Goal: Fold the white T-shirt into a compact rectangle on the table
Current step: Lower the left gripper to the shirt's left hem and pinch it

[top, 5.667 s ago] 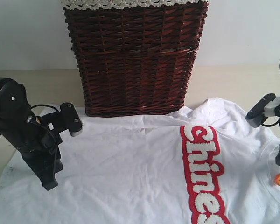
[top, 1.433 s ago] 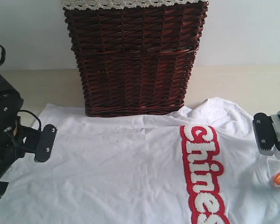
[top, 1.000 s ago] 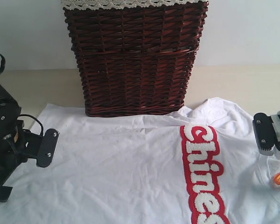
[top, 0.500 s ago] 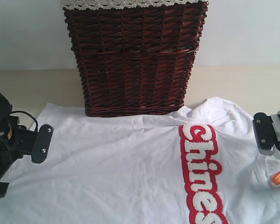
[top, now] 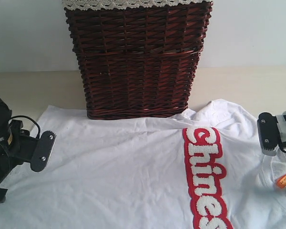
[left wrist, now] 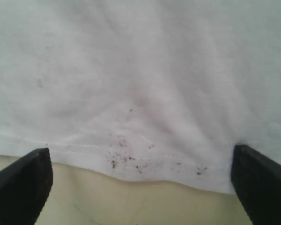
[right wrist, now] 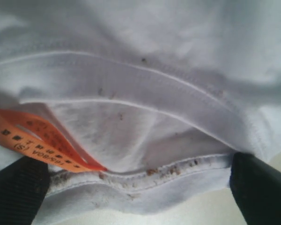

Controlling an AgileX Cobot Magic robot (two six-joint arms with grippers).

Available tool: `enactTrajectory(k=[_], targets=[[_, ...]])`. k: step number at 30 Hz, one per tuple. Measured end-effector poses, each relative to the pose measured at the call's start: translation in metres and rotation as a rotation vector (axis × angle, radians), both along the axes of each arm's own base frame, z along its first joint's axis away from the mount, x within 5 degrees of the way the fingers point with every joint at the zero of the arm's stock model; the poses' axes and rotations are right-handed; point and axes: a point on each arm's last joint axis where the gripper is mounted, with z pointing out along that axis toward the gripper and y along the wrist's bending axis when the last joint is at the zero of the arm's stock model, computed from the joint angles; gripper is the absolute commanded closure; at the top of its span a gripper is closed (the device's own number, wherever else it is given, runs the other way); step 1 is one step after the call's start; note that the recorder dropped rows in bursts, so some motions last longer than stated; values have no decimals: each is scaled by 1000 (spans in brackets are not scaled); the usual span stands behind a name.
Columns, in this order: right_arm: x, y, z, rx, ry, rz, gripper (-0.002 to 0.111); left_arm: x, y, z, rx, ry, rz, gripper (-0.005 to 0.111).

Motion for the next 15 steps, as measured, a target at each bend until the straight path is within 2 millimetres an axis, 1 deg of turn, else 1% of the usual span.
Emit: enactTrajectory(k=[4,6,7,8,10,12,13,15], targets=[[0,0,0,0,0,0,3,0,0,0,0,0,-2,4],[0,0,0,1,0,-2,3,0,0,0,0,0,-2,21],[0,0,0,1,0,-2,3,0,0,0,0,0,-2,32],[0,0,0,1,0,-2,3,0,0,0,2,3,-1,45],[0,0,0,1,0,-2,3,-1,1,-3,13,14,-8,79],[0,0,0,1,0,-2,3,-1,2,-4,20,14,-19,107],[0,0,0,1,0,-2,3,-1,2,-5,25,16,-25,105],[0,0,0,1,-1,-1,3,-1,2,-6,30,16,-36,105]])
